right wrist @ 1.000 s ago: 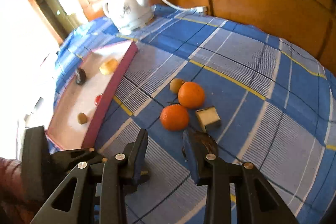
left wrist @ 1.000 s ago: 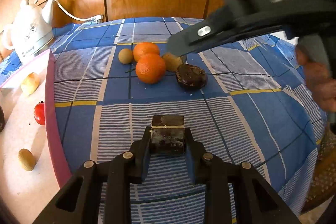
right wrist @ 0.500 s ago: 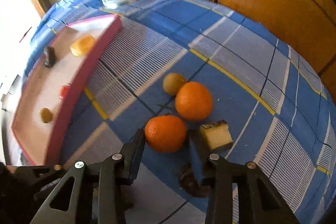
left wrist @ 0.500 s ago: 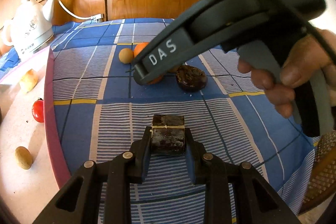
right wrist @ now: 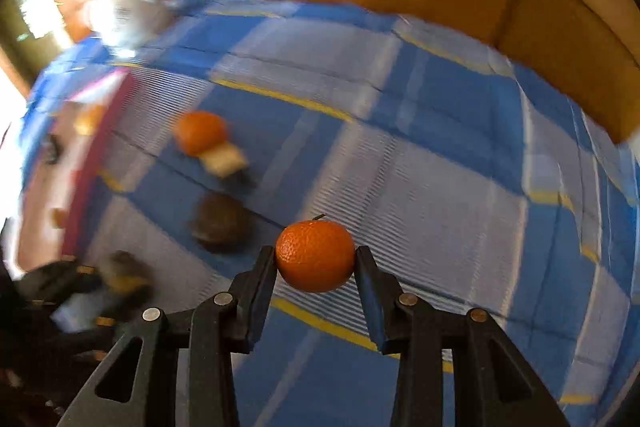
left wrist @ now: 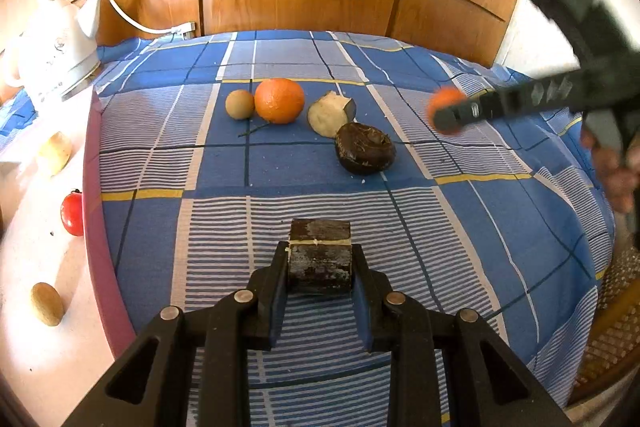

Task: Organize fruits
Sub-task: 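Hold the dark chunk in the left gripper while the right grasps a tangerine, then lower the dark chunk into the tray and open the left gripper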

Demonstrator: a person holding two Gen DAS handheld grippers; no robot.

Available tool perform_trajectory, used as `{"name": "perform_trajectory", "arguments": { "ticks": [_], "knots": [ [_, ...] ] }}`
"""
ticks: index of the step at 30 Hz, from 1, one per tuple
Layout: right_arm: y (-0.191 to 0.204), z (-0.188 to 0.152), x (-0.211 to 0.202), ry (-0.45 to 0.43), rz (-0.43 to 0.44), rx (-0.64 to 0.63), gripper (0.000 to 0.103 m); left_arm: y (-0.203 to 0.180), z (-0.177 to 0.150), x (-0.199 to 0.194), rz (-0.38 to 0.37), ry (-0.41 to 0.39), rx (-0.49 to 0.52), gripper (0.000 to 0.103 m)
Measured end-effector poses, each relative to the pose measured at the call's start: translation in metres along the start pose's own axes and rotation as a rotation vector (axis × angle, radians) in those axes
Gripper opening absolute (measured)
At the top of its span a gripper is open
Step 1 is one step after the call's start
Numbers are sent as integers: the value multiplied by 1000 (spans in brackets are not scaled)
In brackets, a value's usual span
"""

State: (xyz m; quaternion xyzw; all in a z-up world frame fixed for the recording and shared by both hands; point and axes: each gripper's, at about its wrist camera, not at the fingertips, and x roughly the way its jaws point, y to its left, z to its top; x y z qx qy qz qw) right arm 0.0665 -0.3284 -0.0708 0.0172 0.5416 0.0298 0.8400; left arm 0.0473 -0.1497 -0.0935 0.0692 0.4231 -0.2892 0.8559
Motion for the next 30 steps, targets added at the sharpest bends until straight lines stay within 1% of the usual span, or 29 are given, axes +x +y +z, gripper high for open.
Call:
{"name": "perform_trajectory", "arguments": {
  "ticks": [2, 4, 5, 8, 12, 15, 18, 20, 24, 27, 29, 30],
  "knots": [
    [-8, -2, 15, 58, -27, 19, 40, 0, 2, 0, 0, 12, 1, 28],
    [-7, 1, 14, 34, -21, -2, 40, 0, 5, -1, 0, 24, -7, 28],
    [-7, 2, 16, 39, -16, 5, 40, 1, 6, -2, -5, 30, -15, 27],
    [-3, 2, 17, 36, -37, -20, 40, 4, 9, -8, -19, 34, -39, 28],
    [-1, 1, 17, 35, -46, -33, 40, 17, 14, -32, -39, -10, -98, 28],
    [0, 2, 17, 34, -55, -44, 40, 40, 23, -56, -34, -67, -168, 28],
    [1, 2, 17, 35, -57, -47, 40, 74, 30, -76, 1, -104, -254, 28],
    [3, 2, 18, 37, -59, -48, 40, 104, 32, -84, 42, -113, -316, 28],
    [4, 2, 19, 38, -63, -51, 40, 158, 35, -84, 119, -89, -438, 28],
    [4, 2, 19, 38, -64, -51, 40, 193, 45, -78, 189, -82, -475, 28],
    [4, 2, 18, 37, -66, -54, 40, 210, 50, -74, 199, -78, -494, 28],
    [4, 2, 19, 37, -67, -55, 40, 217, 53, -71, 220, -77, -500, 28]
  ]
}}
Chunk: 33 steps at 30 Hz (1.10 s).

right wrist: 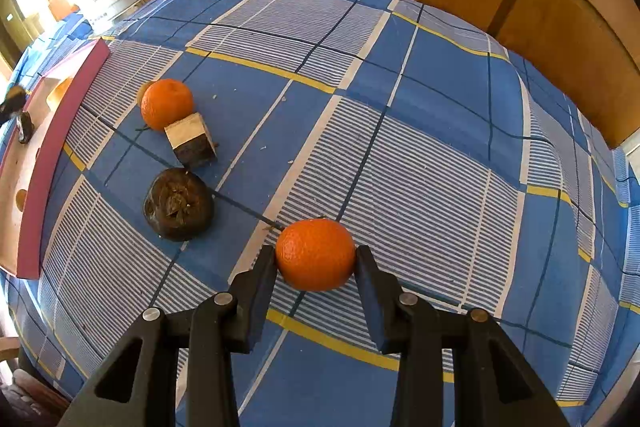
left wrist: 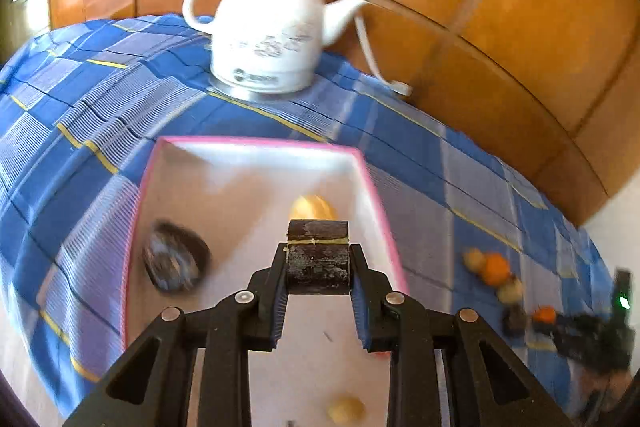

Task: Organize fruits
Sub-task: 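Lower the dark chunk into the tray and open the left gripper, then hold the tangerine in the right gripper above the table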

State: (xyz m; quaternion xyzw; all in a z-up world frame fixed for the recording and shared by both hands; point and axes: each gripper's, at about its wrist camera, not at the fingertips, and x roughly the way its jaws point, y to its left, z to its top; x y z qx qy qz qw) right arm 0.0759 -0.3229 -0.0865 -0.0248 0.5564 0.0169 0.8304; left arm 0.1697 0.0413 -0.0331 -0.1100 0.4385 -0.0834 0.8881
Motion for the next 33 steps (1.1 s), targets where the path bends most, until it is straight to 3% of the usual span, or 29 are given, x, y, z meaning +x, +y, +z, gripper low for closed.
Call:
{"name": "perform_trajectory", "arguments": {
  "ticks": [5, 8, 17, 33],
  "knots": [
    [-1, 0, 0, 0, 1, -1, 40, 8, 20, 24, 71, 10, 24, 30],
    [-2, 0, -1, 0, 3, 2, 40, 13, 24, 33, 117, 9, 19, 44],
    [0, 0, 0, 0, -9, -10, 40, 6, 1, -5, 200, -61, 28, 51],
    [4, -2, -1, -3, -35, -29, 40, -20, -61, -71, 176, -132, 65, 61]
  ]
}}
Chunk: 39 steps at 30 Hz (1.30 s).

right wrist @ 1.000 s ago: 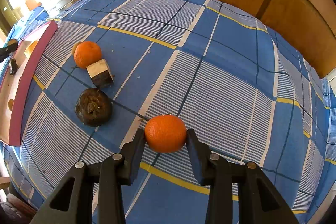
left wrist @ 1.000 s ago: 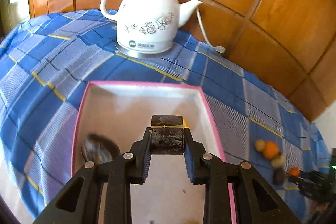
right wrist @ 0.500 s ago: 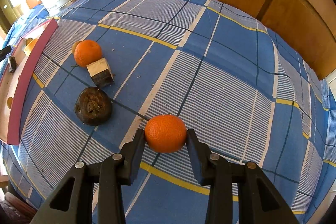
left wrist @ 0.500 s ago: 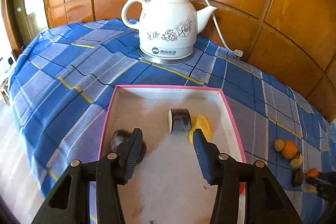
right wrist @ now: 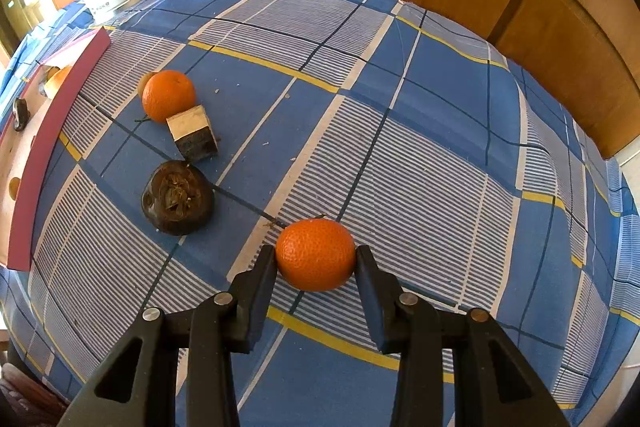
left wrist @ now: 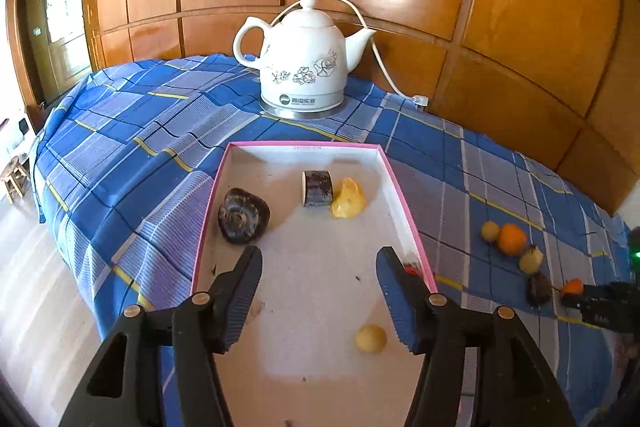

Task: Organize fruits
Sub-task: 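Hold the tangerine in the right gripper above the table, then carry the tangerine into the pink tray and open the right gripper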

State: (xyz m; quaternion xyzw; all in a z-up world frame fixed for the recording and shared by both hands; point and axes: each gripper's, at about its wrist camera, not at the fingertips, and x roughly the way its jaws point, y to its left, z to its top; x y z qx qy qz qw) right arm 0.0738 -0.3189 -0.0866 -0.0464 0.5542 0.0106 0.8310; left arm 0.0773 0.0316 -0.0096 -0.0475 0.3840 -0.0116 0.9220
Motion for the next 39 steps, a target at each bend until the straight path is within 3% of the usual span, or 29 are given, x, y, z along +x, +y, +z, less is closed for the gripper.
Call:
{"name": "perform_trajectory", "arguments": {
  "ticks": [12, 29, 39],
  "knots": [
    [0, 0, 0, -2, -2, -4, 40, -5, -13, -17, -3, -11, 13, 68],
    [1, 0, -3, -8, -12, -7, 40, 17, -20, -23, 33, -18, -25, 70],
    [28, 10, -37, -84, 86, -31, 40, 30, -26, -21, 32, -5, -54, 70]
  ]
}}
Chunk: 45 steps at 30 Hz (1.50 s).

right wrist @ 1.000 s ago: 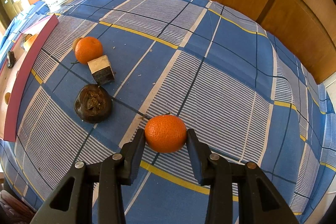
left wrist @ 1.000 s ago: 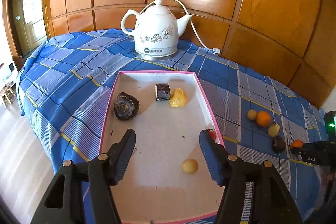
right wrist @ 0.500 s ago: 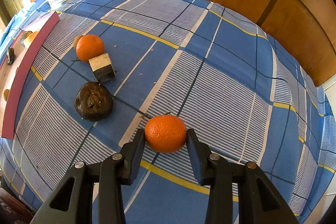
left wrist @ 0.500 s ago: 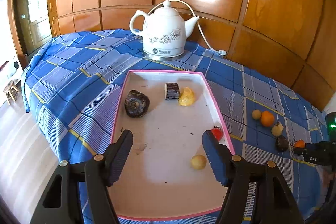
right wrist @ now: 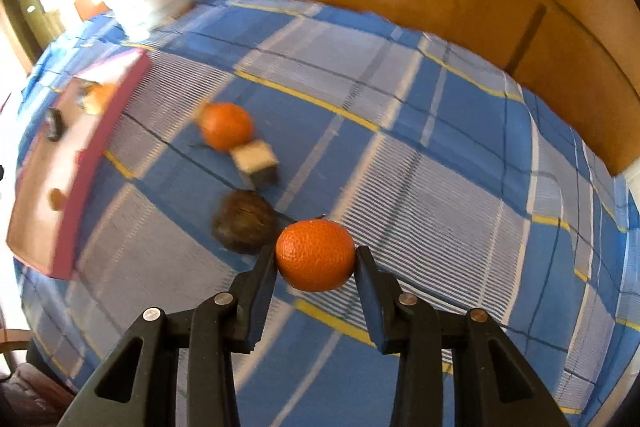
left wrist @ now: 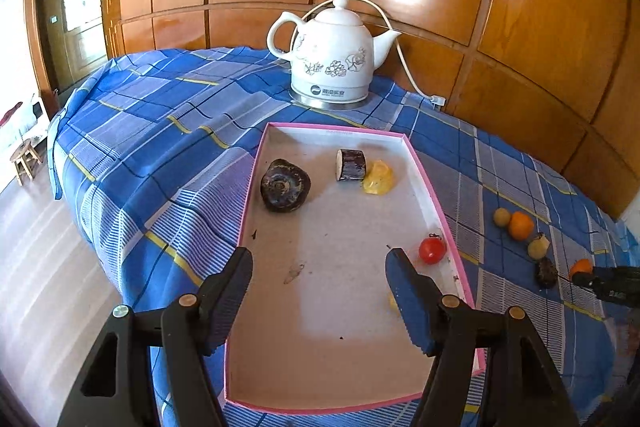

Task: Organize fruits
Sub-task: 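Carry the tangerine into the pink tray and open the right gripper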

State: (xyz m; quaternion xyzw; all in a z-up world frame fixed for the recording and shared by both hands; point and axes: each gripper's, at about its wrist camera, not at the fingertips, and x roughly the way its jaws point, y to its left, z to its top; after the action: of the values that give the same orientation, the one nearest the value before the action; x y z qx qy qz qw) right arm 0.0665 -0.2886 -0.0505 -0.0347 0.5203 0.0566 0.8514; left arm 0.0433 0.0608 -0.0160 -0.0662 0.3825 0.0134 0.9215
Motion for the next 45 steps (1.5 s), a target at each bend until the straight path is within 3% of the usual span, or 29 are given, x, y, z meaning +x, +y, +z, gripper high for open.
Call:
{"name": "perform_trajectory", "arguments": {
  "ticks": [5, 14, 23, 31, 37, 40, 45],
  "knots": [
    [44, 14, -18, -62, 121, -58, 40, 8, -3, 1, -2, 0, -18, 70],
    [158, 49, -23, -126, 316, -206, 40, 29, -1, -4, 23, -21, -52, 70],
    [221, 76, 16, -78, 318, -266, 40, 46, -6, -3, 33, -13, -82, 70],
    [237, 84, 62, -5, 248, -281, 41, 47, -12, 4, 26, 13, -81, 70],
    [223, 78, 51, -40, 288, -232, 42, 43, -14, 6, 19, 22, -68, 70],
    [215, 75, 36, -83, 333, -198, 61, 39, -14, 5, 17, 18, -58, 70],
    [212, 74, 16, -133, 354, -188, 63, 34, -14, 1, 12, 11, -43, 70]
  ]
}}
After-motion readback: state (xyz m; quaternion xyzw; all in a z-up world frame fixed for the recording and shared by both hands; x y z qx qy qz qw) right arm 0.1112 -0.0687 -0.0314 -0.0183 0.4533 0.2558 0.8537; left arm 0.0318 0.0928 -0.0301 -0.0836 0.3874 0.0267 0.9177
